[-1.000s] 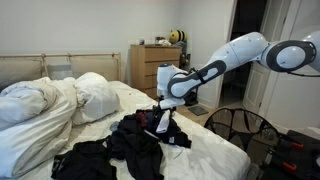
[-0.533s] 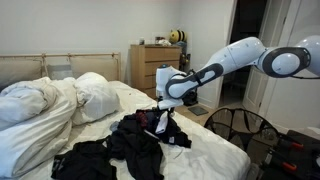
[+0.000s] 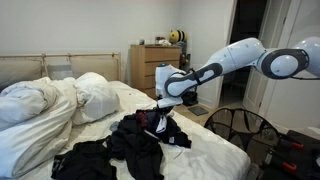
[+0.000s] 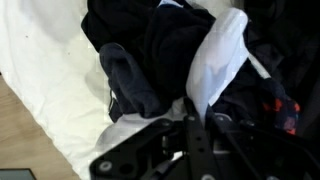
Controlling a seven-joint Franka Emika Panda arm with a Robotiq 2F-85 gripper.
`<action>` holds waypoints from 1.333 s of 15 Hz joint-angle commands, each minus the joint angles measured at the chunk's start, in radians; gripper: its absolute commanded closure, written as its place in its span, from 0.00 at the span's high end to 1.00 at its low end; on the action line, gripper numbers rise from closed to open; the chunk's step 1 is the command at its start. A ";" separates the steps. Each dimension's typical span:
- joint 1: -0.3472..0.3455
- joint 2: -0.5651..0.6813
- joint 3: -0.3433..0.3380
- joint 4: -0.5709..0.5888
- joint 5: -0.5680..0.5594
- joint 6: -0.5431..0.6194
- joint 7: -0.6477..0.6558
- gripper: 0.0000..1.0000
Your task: Drop socks and a tank top in the laundry basket
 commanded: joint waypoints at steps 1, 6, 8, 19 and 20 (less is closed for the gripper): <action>-0.022 -0.013 0.030 0.045 0.032 -0.085 -0.041 0.01; -0.046 -0.177 0.064 -0.008 0.024 -0.156 -0.148 0.02; -0.050 -0.246 0.066 -0.014 0.020 -0.203 -0.179 0.02; -0.052 -0.589 0.054 -0.147 -0.003 -0.362 -0.203 0.02; -0.058 -0.629 0.055 -0.190 0.002 -0.382 -0.207 0.02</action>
